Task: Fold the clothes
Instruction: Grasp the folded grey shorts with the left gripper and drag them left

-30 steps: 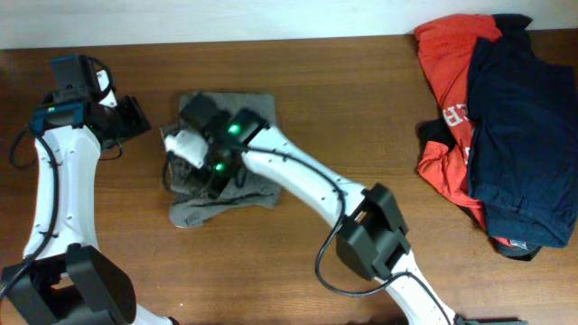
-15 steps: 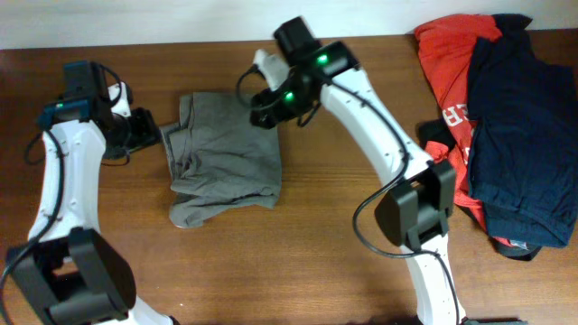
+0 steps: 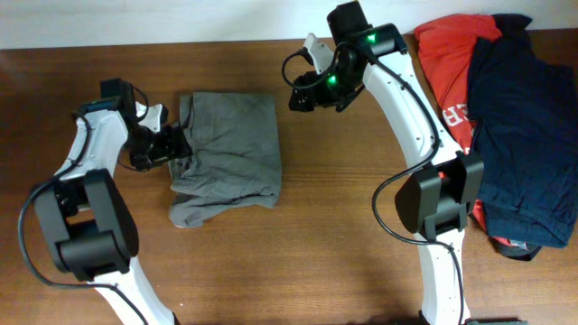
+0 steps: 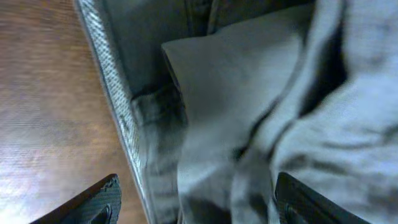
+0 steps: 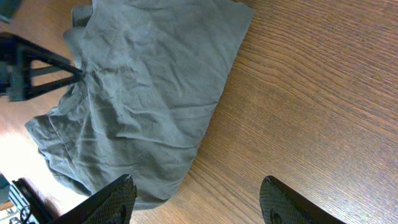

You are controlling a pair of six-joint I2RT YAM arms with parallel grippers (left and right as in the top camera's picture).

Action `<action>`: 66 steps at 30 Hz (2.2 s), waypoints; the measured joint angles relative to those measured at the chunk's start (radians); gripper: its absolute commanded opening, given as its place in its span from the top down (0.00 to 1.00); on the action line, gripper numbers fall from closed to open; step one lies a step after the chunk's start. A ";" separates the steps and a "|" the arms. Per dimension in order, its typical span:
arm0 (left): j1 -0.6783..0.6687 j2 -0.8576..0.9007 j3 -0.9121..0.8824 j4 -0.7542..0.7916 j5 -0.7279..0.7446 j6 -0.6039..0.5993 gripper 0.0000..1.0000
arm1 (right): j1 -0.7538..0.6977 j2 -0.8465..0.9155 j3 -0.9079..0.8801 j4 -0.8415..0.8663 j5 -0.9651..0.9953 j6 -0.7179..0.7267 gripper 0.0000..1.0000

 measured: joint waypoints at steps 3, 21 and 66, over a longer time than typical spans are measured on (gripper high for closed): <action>0.000 0.026 0.000 0.017 0.009 0.005 0.21 | 0.000 0.000 0.000 -0.003 0.000 -0.003 0.31; -0.098 0.083 0.010 0.105 0.043 0.019 1.00 | 0.000 0.000 0.000 -0.013 0.005 -0.013 0.31; 0.435 0.122 0.143 0.415 -0.061 -1.032 0.99 | -0.065 0.000 0.000 -0.043 0.004 -0.012 0.32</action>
